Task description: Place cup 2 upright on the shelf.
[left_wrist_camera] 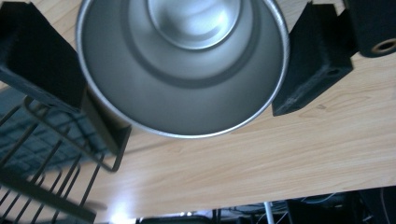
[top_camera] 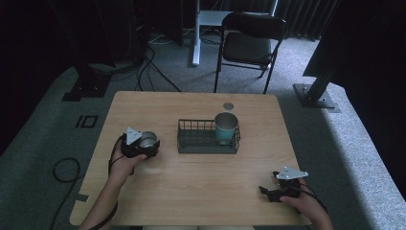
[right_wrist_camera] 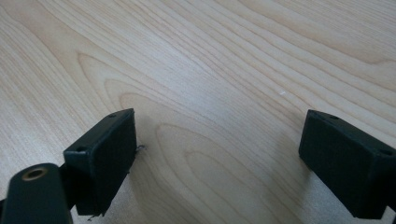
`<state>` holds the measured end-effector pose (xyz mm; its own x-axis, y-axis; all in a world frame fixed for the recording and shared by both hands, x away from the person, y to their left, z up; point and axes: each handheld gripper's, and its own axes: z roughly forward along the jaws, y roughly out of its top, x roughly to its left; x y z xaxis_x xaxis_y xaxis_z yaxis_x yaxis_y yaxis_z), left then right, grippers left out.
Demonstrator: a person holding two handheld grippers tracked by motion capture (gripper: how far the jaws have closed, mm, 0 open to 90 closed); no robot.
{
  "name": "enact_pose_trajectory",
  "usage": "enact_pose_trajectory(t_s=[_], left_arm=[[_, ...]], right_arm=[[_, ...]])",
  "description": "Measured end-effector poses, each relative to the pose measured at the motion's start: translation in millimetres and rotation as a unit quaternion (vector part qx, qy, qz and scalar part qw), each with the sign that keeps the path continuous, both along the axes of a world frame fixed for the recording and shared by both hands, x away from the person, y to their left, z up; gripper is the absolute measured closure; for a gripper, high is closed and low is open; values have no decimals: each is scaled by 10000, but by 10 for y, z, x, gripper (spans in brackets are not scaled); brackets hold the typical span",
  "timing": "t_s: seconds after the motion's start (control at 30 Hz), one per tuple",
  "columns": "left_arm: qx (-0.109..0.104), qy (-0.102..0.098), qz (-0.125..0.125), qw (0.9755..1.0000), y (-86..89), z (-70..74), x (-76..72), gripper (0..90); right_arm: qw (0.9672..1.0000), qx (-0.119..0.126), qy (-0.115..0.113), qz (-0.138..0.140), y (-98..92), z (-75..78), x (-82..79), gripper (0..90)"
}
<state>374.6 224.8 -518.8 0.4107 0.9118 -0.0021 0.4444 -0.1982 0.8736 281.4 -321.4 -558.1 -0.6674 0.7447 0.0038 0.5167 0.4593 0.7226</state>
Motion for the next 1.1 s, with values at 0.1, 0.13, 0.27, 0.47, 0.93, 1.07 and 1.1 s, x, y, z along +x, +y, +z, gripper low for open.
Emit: enact_pose_trajectory(t_s=[0.1, 0.13, 0.27, 0.47, 0.93, 1.07, 1.1], left_arm=[[-26, -38, 42, 10000, -8, 1, -3, 118], [-26, -38, 42, 10000, -8, 1, -3, 132], [22, -55, 28, 10000, -8, 2, -3, 136], [-23, -32, -75, 10000, 4, 7, -4, 139], [-229, -83, -107, 9996, 74, 183, -32, 140], [-200, -112, -110, 9997, 95, 261, -46, 140], [-179, -119, -118, 9997, 95, 288, -50, 140]], right_arm=[[10000, 3, 0, 1, 0, 0, 0, 110], [10000, 3, 0, 1, 0, 0, 0, 110], [10000, 2, -1, 0, 0, 0, 0, 110], [10000, 1, -1, 2, 0, 0, 0, 110], [10000, -1, -2, 2, 0, 0, 0, 110], [10000, 0, 1, -1, 0, 0, 0, 110], [10000, -1, 0, 0, 0, 0, 0, 110]])
